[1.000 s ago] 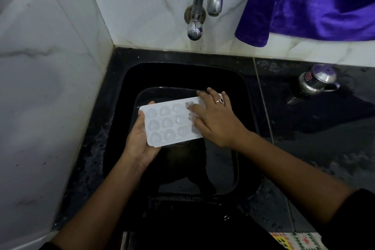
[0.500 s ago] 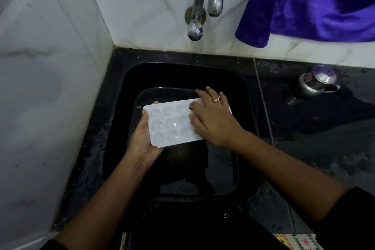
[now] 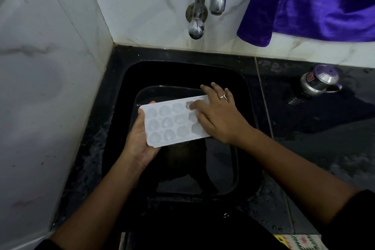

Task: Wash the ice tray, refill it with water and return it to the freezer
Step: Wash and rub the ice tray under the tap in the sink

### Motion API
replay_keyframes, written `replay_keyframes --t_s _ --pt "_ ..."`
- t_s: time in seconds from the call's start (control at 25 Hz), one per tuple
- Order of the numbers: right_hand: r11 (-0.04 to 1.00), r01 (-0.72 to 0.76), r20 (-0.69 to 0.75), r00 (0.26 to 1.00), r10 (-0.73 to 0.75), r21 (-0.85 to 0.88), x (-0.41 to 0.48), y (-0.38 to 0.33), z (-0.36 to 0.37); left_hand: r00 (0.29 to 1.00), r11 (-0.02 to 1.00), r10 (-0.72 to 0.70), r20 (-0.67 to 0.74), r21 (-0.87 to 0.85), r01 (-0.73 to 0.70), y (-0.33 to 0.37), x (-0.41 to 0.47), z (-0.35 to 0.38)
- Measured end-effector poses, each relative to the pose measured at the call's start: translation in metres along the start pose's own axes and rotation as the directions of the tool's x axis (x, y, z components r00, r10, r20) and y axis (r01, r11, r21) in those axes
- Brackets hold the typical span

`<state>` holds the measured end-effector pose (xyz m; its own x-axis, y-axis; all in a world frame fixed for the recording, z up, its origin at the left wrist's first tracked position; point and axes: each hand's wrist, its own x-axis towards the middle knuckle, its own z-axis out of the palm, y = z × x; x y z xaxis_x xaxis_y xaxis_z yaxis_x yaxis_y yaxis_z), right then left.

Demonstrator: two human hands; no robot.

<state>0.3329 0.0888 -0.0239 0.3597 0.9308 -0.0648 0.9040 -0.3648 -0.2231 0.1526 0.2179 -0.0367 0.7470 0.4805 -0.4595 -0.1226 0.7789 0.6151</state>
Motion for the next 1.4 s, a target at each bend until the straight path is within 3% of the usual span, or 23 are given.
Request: replay_keyframes --t_s 0.2,0.44,0.68,0.8,1.28,1.4 --pt "0.995 0.100 -0.041 0.994 -0.100 -0.001 0.000 -0.022 0.008 0.999 0.995 -0.020 -0.044 -0.097 0.016 -0.008 0.013 -0.011" --pt "0.995 0.082 -0.041 0.996 -0.084 -0.056 0.008 -0.027 0.013 0.997 0.987 -0.072 -0.011 -0.146 0.070 -0.019 0.023 -0.023" --pt "0.998 0.022 -0.042 0.999 -0.024 -0.054 0.012 -0.026 0.010 0.998 0.992 -0.046 -0.046 -0.116 0.040 -0.017 0.017 -0.011" --pt "0.992 0.081 -0.013 0.996 -0.083 -0.096 0.004 -0.024 0.018 0.998 0.991 -0.044 -0.048 -0.131 0.038 -0.015 0.016 -0.015" --pt "0.998 0.026 -0.037 0.999 -0.028 -0.062 0.012 -0.028 0.013 0.997 0.994 -0.057 -0.053 -0.098 0.052 -0.018 0.018 -0.020" --pt "0.993 0.084 -0.005 0.996 -0.085 -0.079 0.005 -0.030 0.019 0.998 0.994 -0.037 -0.058 -0.106 0.031 -0.014 0.015 -0.020"
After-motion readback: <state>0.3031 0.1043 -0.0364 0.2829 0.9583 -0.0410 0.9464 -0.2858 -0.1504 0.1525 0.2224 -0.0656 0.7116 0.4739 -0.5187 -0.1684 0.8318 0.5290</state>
